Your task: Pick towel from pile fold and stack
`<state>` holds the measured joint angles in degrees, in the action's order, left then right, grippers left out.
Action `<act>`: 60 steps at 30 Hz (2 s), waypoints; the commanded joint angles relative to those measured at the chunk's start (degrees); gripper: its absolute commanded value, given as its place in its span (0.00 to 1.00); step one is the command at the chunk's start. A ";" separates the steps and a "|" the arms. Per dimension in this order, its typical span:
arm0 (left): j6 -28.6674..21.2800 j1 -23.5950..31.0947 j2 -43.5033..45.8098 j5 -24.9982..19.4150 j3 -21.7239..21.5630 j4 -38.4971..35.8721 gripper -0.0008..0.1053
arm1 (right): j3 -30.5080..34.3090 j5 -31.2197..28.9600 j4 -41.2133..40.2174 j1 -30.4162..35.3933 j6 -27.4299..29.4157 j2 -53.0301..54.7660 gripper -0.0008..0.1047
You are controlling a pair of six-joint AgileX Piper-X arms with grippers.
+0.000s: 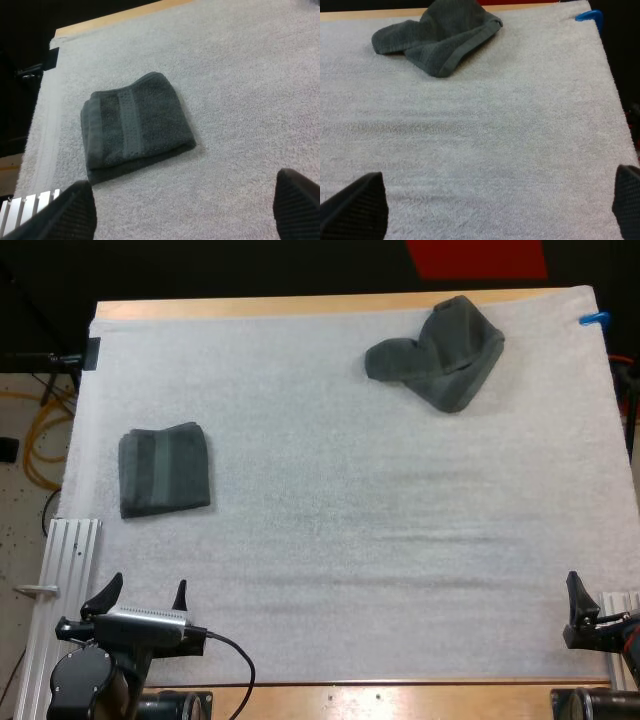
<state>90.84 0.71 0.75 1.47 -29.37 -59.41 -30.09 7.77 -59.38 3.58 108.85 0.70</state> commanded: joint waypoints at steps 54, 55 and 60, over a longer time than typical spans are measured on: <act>0.20 -9.48 -35.05 31.83 -17.65 11.33 0.67 | -36.40 -0.48 26.66 -15.26 -18.82 -83.97 0.85; 0.20 -9.48 -35.05 31.83 -17.65 11.33 0.67 | -37.28 -1.14 27.02 -15.26 -19.40 -85.23 0.85; 0.44 -9.48 -35.05 31.83 -17.65 11.33 0.67 | -43.98 -4.28 29.06 -15.17 -22.77 -97.54 0.85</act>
<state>90.84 -8.56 -34.33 32.43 -46.63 -49.09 -72.53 3.82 -31.42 -11.63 86.84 -95.57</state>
